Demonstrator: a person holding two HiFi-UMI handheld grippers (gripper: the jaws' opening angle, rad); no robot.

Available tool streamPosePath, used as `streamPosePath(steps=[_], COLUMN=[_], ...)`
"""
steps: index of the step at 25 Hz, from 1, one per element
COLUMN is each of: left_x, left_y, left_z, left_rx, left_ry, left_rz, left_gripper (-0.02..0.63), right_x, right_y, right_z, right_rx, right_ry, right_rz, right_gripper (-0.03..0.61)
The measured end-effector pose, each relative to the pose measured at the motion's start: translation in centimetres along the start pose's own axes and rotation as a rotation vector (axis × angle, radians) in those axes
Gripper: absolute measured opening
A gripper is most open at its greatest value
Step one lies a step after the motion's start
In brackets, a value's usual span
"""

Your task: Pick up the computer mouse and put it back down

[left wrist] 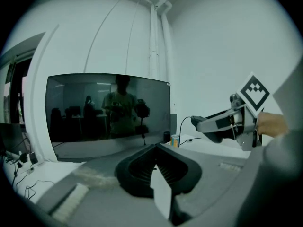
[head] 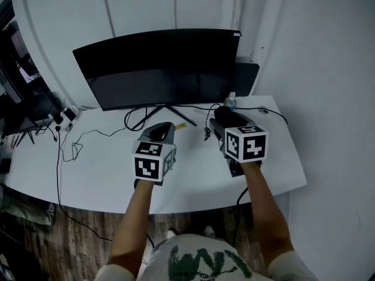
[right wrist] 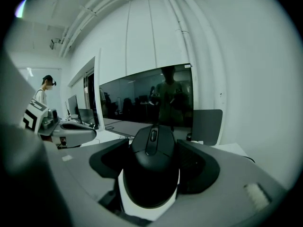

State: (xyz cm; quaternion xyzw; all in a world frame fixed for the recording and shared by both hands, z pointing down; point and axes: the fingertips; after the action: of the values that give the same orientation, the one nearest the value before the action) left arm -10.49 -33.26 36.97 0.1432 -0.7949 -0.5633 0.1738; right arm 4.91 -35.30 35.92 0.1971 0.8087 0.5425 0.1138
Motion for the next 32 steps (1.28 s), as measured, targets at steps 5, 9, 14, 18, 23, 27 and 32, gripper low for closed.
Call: streamPosePath(steps=[5,9,14,18,23,27,32], left_x=[0.19,0.23,0.12,0.11,0.03,-0.02,0.05], left_y=[-0.1,0.01,0.05,0.15,0.26,0.28,0.41], left_z=[0.07,0.1,-0.05,-0.11,-0.13,-0.01,-0.05], left_rx=[-0.002,-0.004,-0.003,-0.001,0.001,0.002,0.005], left_ry=[-0.005,-0.005,-0.004,-0.003,-0.002,0.0,-0.001], left_rz=[0.004,0.006,0.004,0.004,0.003,0.002,0.005], left_gripper=[0.003,0.004,0.005,0.003,0.003,0.003,0.003], right_x=[-0.07,0.02,-0.18,-0.21,-0.33,-0.24,-0.22], right_y=[-0.57,-0.7,-0.55,-0.5,-0.51,-0.52,-0.06], right_z=[0.16,0.17,0.11,0.05,0.13,0.22,0.01], right_rx=[-0.01,-0.012,-0.008,-0.008,-0.008,-0.006,0.004], right_ry=[0.001,0.003,0.006,0.007,0.013,0.014,0.01], right_rz=[0.004,0.009,0.011,0.013,0.015,0.016,0.011], right_gripper=[0.313,0.313,0.313,0.313,0.313,0.313,0.314])
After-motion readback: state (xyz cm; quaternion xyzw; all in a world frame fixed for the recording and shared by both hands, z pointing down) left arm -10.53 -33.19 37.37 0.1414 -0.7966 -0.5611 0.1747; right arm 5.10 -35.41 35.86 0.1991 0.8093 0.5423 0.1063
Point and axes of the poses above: the fingertips, and each gripper's own axes: z backward along the fingers, x to its left, y out of its underside, and after that the axes turned 7 degrees about z, right-handed
